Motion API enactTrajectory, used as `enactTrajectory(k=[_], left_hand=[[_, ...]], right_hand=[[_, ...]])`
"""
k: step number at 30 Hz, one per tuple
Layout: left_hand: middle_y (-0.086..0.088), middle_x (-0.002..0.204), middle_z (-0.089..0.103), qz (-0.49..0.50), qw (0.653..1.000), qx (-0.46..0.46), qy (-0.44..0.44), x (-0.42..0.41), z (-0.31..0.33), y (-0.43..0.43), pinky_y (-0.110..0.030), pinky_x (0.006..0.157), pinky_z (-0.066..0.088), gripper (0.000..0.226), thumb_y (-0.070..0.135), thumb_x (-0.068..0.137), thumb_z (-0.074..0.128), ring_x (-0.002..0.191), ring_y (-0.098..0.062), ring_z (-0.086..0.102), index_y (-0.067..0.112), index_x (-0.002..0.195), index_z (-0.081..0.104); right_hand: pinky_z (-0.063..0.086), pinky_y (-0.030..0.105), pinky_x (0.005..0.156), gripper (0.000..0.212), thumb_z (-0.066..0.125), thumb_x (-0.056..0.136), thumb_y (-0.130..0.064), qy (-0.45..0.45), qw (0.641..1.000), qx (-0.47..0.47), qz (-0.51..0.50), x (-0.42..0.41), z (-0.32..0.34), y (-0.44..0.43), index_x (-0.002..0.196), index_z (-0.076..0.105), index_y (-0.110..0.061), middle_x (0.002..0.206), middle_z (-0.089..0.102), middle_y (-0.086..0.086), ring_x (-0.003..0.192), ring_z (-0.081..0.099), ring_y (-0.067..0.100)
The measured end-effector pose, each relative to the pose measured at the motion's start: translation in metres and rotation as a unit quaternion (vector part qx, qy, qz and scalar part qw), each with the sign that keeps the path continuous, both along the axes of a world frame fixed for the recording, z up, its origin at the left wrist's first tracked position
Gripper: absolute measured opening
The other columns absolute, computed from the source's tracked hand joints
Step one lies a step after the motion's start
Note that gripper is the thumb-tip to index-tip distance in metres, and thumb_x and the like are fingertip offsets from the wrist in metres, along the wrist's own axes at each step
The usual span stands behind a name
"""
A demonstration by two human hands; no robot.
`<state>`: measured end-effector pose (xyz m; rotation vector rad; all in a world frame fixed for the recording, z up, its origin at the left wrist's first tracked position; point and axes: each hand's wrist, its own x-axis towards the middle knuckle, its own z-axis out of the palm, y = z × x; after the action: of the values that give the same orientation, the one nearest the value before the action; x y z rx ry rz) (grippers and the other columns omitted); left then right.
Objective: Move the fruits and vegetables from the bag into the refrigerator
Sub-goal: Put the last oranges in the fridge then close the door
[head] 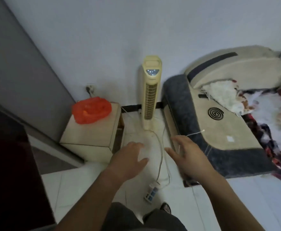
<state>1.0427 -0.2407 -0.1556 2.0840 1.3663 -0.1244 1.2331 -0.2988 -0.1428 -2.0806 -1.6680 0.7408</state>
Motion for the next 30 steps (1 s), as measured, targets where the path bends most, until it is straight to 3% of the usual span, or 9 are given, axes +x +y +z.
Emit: enactTrajectory(k=[3,8,11,16,23,30], left_hand=[[0.004,0.144,0.036,0.086,0.996,0.009,-0.010,-0.009,0.002,0.037,-0.032,0.102,0.038,0.056,0.045,0.090,0.051,0.126,-0.016,0.040,0.026,0.140,0.033],[-0.001,0.141,0.040,0.182,0.983,0.027,-0.015,-0.048,-0.009,0.109,-0.033,0.101,0.039,0.053,0.038,0.089,0.055,0.124,-0.018,0.043,0.021,0.137,0.039],[-0.002,0.141,0.041,0.239,0.970,0.036,-0.024,-0.079,-0.027,0.167,-0.031,0.100,0.038,0.052,0.036,0.088,0.057,0.124,-0.019,0.044,0.021,0.135,0.041],[-0.001,0.140,0.044,0.295,0.954,0.032,-0.050,-0.130,-0.057,0.277,-0.034,0.097,0.042,0.050,0.031,0.086,0.058,0.122,-0.020,0.047,0.020,0.133,0.045],[-0.001,0.132,0.051,0.228,0.971,0.066,-0.016,-0.210,-0.105,0.364,-0.029,0.097,0.039,0.037,0.025,0.089,0.059,0.118,-0.017,0.049,0.020,0.125,0.054],[0.004,0.136,0.046,0.149,0.985,0.084,-0.025,-0.250,-0.194,0.423,-0.034,0.097,0.042,0.041,0.027,0.090,0.053,0.122,-0.015,0.045,0.021,0.131,0.048]], right_hand=[[0.037,0.024,0.097,0.047,0.055,0.088,-0.047,0.017,0.998,-0.001,0.054,-0.002,-0.005,0.055,0.129,0.048,-0.026,0.135,0.048,-0.006,0.120,0.047,0.010],[0.040,0.026,0.098,0.045,0.056,0.088,-0.044,0.034,0.991,-0.004,0.127,-0.032,-0.015,0.147,0.129,0.046,-0.029,0.135,0.048,-0.007,0.118,0.047,0.008],[0.035,0.019,0.091,0.045,0.055,0.089,-0.043,0.024,0.986,0.007,0.165,-0.053,-0.022,0.205,0.130,0.045,-0.030,0.136,0.047,-0.008,0.114,0.045,0.004],[0.031,0.017,0.092,0.047,0.054,0.089,-0.043,0.016,0.979,0.000,0.205,-0.093,-0.042,0.303,0.133,0.043,-0.030,0.137,0.045,-0.009,0.120,0.044,0.005],[0.027,0.006,0.092,0.047,0.054,0.089,-0.044,0.035,0.954,-0.026,0.295,-0.152,-0.082,0.407,0.133,0.043,-0.030,0.138,0.043,-0.013,0.115,0.039,-0.006],[0.028,0.014,0.099,0.047,0.055,0.089,-0.040,0.005,0.936,-0.058,0.347,-0.200,-0.164,0.502,0.134,0.042,-0.031,0.141,0.040,-0.013,0.123,0.037,-0.001]])
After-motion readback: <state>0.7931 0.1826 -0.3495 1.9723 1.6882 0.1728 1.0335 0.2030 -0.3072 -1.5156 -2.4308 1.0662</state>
